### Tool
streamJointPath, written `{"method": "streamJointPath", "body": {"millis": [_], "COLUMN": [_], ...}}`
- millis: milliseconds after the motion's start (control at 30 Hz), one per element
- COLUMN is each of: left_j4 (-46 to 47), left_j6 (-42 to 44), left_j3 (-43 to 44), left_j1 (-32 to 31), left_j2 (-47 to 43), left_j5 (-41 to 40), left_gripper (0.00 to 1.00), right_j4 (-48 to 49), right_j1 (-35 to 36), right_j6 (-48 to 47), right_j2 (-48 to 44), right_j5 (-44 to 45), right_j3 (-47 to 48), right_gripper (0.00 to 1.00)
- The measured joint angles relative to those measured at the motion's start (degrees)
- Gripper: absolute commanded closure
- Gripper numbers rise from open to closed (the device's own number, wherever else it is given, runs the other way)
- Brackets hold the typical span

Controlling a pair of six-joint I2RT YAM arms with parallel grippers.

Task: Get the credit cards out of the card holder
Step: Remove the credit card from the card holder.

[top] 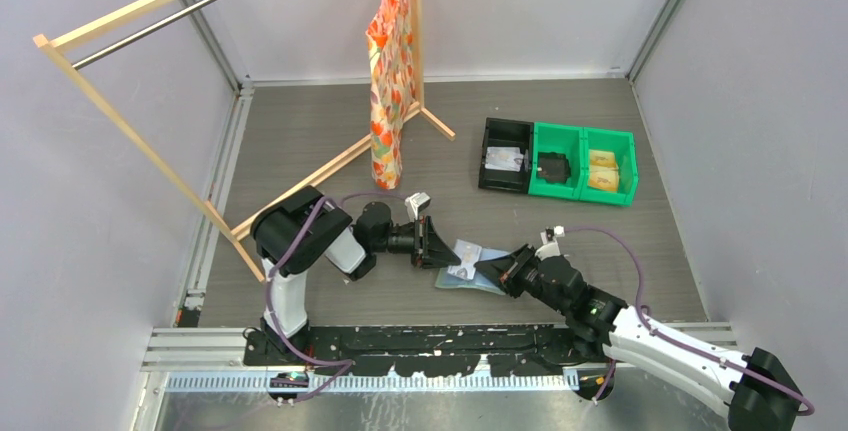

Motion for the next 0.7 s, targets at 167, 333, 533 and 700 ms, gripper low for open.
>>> {"method": "streamJointPath", "body": {"millis": [167,333,533,700], "left_j4": [2.1,3.9,5.6,5.7], "left_j6": [-1.4,-2.5,-3.4,-3.7], "left_j3": [0.0,0.0,0.0,0.0], "left_j1": [0.0,0.1,0.2,0.2], "left_j2": [1.5,3.1,4.3,4.3], "left_j5": [0.0,0.0,0.0,0.0], "left_gripper": [0.99,0.99,0.99,0.99], "right_j4": [-0.6,-0.9,0.5,3.0], "right_j1": [0.0,0.0,-0.2,-0.3], "right_j6": [0.0,0.0,0.0,0.0], "right_j2": [0.0,-0.1,-0.5,0.5], "right_j5": [0.0,0.1,0.3,0.3], "right_j3": [0.0,0.0,0.0,0.0], "right_gripper": [0.99,0.86,0.72,0.66]}}
